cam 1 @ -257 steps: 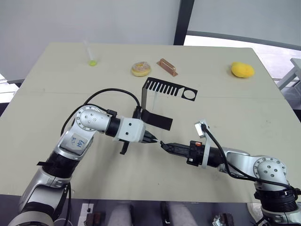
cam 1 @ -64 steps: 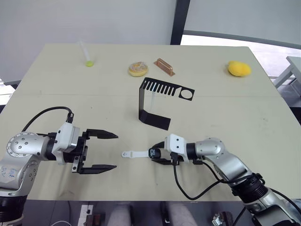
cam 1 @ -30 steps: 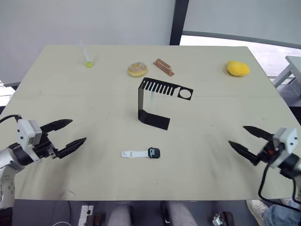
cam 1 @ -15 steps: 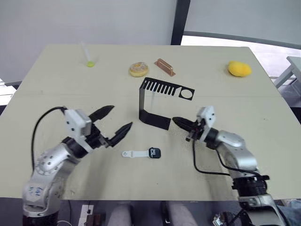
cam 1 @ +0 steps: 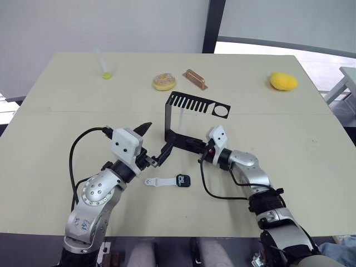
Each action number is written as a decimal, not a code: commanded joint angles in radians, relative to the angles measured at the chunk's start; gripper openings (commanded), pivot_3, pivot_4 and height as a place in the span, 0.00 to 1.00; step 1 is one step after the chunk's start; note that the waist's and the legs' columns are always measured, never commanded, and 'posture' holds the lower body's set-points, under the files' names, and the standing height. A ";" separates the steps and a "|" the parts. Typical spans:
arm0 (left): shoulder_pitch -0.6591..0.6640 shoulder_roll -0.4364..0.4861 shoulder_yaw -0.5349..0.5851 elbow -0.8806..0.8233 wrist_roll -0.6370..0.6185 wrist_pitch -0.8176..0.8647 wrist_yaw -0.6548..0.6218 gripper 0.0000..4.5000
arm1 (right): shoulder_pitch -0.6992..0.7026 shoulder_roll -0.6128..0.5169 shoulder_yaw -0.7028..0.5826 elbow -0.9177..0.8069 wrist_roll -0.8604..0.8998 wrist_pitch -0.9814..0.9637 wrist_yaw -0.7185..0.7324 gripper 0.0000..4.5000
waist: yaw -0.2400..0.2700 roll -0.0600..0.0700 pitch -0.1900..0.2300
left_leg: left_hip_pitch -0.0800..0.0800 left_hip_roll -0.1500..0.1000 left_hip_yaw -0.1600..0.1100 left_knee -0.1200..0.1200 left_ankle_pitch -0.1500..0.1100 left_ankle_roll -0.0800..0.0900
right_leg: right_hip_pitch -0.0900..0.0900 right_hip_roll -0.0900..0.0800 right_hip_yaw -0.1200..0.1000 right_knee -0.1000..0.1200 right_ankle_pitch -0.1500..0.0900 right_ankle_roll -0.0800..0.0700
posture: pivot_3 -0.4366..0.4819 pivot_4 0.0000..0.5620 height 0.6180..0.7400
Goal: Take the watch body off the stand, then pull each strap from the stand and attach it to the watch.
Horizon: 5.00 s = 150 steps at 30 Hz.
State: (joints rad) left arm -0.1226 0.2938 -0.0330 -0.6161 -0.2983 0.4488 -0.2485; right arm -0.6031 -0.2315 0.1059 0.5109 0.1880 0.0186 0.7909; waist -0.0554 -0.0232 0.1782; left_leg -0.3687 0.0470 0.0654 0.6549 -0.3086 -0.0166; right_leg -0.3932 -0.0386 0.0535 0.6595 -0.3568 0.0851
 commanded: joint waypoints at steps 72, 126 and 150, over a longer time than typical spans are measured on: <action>-0.360 -0.240 -0.134 0.536 0.287 -0.236 0.063 0.26 | 0.131 0.024 0.037 -0.090 -0.051 0.048 0.002 0.00 | 0.008 -0.001 -0.001 | 0.000 0.001 0.000 0.002 0.000 -0.001 | 0.001 0.001 0.000 0.000 0.000 0.000 | 0.48 0.27 1.00; -0.252 0.463 0.158 0.334 -0.596 0.299 -0.830 0.01 | 0.521 -0.195 -0.261 -0.912 0.569 0.416 0.027 0.00 | 0.008 0.000 -0.005 | -0.002 -0.001 -0.007 -0.007 -0.003 0.004 | 0.002 -0.003 -0.007 -0.006 0.000 0.000 | 0.48 0.27 1.00; -0.430 0.232 -0.082 0.355 -0.720 0.702 -0.744 0.00 | 0.701 -0.002 -0.091 -1.278 1.017 0.568 -0.443 0.99 | 0.003 0.001 -0.004 | -0.002 -0.001 -0.007 -0.007 -0.001 0.002 | 0.001 -0.001 -0.005 -0.007 -0.001 -0.002 | 0.48 0.27 1.00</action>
State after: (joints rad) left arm -0.5453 0.5292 -0.1199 -0.2522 -1.0098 1.1484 -0.9955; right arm 0.1124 -0.2382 0.0011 -0.7363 1.1894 0.5950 0.3655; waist -0.0526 -0.0217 0.1745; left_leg -0.3711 0.0463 0.0583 0.6481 -0.3095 -0.0150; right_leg -0.3927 -0.0401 0.0480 0.6530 -0.3577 0.0836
